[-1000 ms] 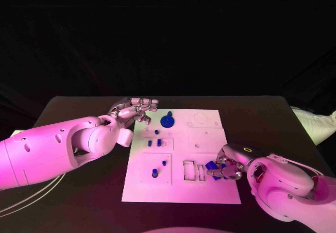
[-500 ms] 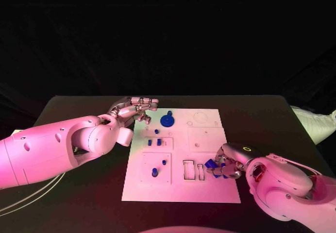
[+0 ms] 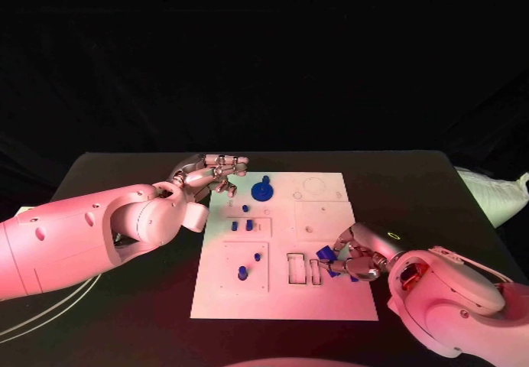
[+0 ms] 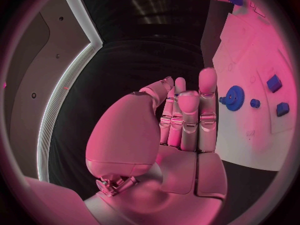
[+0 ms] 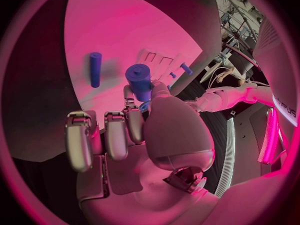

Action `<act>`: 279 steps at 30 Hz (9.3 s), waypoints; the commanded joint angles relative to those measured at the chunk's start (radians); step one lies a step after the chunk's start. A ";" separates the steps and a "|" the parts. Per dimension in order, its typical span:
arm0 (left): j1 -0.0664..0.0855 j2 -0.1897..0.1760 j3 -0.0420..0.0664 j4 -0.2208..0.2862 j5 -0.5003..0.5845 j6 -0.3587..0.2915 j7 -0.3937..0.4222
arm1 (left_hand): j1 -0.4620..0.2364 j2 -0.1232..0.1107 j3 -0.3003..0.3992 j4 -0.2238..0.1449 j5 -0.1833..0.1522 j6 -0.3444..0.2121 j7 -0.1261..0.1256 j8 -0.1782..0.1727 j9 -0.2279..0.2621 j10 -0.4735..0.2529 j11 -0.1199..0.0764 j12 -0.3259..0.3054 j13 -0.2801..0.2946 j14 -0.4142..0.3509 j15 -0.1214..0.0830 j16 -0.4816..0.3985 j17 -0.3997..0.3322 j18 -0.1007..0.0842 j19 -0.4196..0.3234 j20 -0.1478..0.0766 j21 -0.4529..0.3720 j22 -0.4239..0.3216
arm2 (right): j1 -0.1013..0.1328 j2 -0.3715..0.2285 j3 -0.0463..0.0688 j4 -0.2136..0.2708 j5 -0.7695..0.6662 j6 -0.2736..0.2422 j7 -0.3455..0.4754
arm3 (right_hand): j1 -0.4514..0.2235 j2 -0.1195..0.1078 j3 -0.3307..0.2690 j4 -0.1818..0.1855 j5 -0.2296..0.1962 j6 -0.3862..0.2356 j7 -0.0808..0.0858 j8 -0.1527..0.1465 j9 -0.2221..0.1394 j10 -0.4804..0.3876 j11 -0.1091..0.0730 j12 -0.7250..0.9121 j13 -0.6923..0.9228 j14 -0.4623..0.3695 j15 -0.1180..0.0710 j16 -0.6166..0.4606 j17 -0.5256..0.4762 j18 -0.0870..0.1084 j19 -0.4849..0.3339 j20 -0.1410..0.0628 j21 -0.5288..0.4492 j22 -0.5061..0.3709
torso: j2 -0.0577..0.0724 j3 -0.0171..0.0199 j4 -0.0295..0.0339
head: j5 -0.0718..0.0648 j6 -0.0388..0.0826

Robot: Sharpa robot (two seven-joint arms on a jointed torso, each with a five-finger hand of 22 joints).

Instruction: Assemble the parts on the task board

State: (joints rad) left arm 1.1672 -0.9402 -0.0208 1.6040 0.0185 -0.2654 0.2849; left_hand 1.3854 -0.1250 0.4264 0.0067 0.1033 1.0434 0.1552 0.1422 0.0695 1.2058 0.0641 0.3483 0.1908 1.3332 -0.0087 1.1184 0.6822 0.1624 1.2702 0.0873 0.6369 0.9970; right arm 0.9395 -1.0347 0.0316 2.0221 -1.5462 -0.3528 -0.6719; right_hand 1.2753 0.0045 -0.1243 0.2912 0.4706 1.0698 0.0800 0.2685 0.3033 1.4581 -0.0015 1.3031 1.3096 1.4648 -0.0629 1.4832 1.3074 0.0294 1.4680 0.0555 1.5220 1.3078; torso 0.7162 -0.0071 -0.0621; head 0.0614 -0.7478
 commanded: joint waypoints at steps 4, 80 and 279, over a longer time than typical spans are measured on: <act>0.000 0.002 0.001 0.003 -0.003 0.020 0.005 | 0.002 0.011 -0.007 0.000 0.000 0.001 -0.005 0.005 -0.001 -0.006 -0.002 0.002 0.001 0.000 -0.008 0.006 0.000 0.005 0.007 -0.001 -0.004 0.001 | 0.000 0.025 0.001 0.000 0.120 -0.016 0.012 | -0.006 0.018 -0.010 0.000 0.014 -0.002 -0.009 0.005 0.041 0.004 -0.004 0.001 0.060 0.069 -0.005 -0.001 0.060 -0.010 0.048 -0.008 0.004 0.198 | 0.001 -0.0015 0.0007 | 0.003 -0.002; 0.000 0.001 0.000 0.002 -0.003 0.016 0.005 | 0.004 0.013 -0.008 -0.002 0.001 -0.002 -0.004 0.005 -0.002 -0.023 -0.001 0.015 0.010 0.000 -0.007 0.009 0.001 0.005 0.008 0.000 -0.008 0.000 | -0.002 0.102 -0.003 -0.048 0.028 0.058 0.014 | 0.065 -0.007 -0.026 -0.101 -0.339 0.003 -0.027 0.045 0.171 -0.012 -0.020 -0.109 0.016 0.064 -0.021 -0.026 0.031 -0.004 0.030 -0.025 -0.015 0.179 | 0.000 0.0009 -0.0017 | 0.005 -0.010; -0.002 -0.012 -0.001 0.008 -0.001 0.028 -0.010 | 0.005 0.019 -0.009 -0.004 0.001 -0.010 -0.001 0.005 -0.002 -0.047 0.002 0.045 0.027 -0.003 -0.005 0.011 -0.005 0.005 0.010 0.001 -0.013 0.000 | -0.034 0.072 0.005 -0.052 0.098 0.058 -0.025 | -0.007 -0.101 0.183 -0.077 -0.290 0.086 -0.028 -0.093 0.165 -0.030 -0.021 -0.224 -0.038 0.067 -0.020 -0.038 0.052 -0.002 0.029 -0.023 -0.027 0.182 | -0.010 -0.0013 -0.0081 | -0.025 -0.023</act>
State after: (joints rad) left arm 1.1651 -0.9537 -0.0224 1.6104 0.0186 -0.2558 0.2705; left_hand 1.3893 -0.1131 0.4216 0.0058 0.1033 1.0358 0.1551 0.1422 0.0679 1.1648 0.0659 0.3871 0.2162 1.3332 -0.0088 1.1263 0.6775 0.1625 1.2737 0.0908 0.6299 0.9969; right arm 0.9060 -0.9622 0.0365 1.9685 -1.4155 -0.3277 -0.6987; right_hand 1.2603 -0.0980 0.0593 0.2171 0.1864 1.1570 0.0471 0.1738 0.4679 1.4257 -0.0230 1.0818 1.2736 1.4664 -0.0753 1.4505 1.3077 0.0295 1.4680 0.0376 1.4988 1.3076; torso 0.7063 -0.0081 -0.0706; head 0.0373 -0.7714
